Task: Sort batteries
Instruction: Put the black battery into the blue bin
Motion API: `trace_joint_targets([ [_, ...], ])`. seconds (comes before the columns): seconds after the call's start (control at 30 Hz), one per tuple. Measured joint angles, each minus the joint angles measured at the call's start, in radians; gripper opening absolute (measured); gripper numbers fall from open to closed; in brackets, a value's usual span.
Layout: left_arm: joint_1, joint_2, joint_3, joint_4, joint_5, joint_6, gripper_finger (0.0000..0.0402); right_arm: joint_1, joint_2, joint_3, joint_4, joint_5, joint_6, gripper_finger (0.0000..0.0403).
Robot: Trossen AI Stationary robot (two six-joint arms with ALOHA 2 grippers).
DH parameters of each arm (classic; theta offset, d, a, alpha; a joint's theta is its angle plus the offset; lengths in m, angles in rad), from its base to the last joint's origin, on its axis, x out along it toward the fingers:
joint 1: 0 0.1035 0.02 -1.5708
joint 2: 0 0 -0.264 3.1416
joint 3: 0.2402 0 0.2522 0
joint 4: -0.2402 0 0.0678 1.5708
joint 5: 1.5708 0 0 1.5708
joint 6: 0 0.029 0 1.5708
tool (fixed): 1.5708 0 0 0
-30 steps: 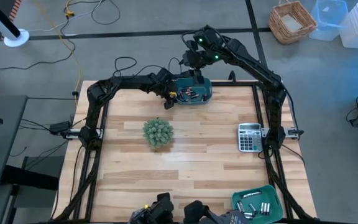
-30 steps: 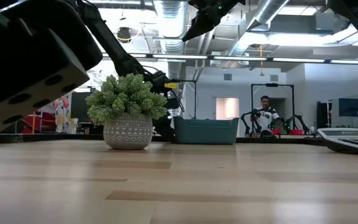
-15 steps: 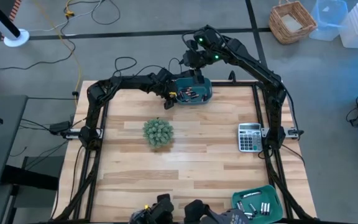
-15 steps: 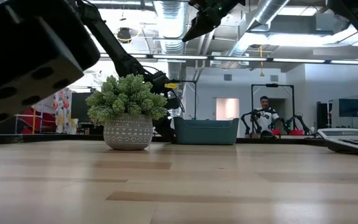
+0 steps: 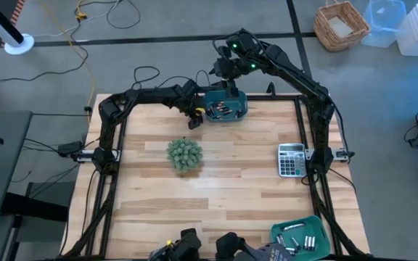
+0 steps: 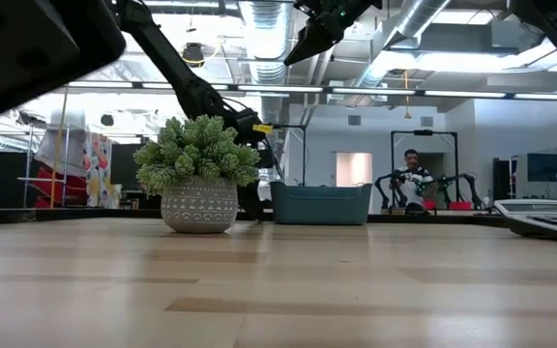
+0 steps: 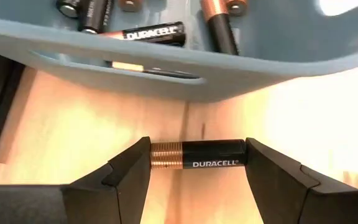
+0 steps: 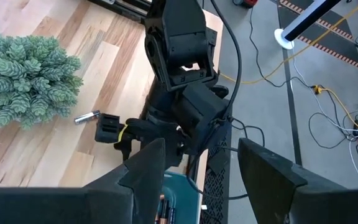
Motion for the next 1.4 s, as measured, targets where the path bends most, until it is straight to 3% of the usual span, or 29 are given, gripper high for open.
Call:
trace_joint_targets([
  [0.57, -0.009, -0.100, -0.003, -0.171, 0.059, -0.002, 0.0225, -0.033, -0.022, 0.016, 0.001, 0.000, -0.008, 0.0220],
  [0.93, -0.081, -0.221, -0.023, -0.210, 0.194, 0.024, 0.0225, -0.091, -0.106, 0.018, -0.006, -0.007, 0.027, 0.0220],
  [1.1, -0.147, -0.237, -0.023, -0.139, 0.268, 0.024, 0.0225, -0.095, -0.137, 0.018, -0.035, -0.011, 0.035, 0.0220],
  [1.4, -0.275, -0.236, -0.023, 0.052, 0.275, -0.019, 0.0225, -0.053, -0.221, 0.018, -0.132, -0.064, 0.084, 0.0220],
])
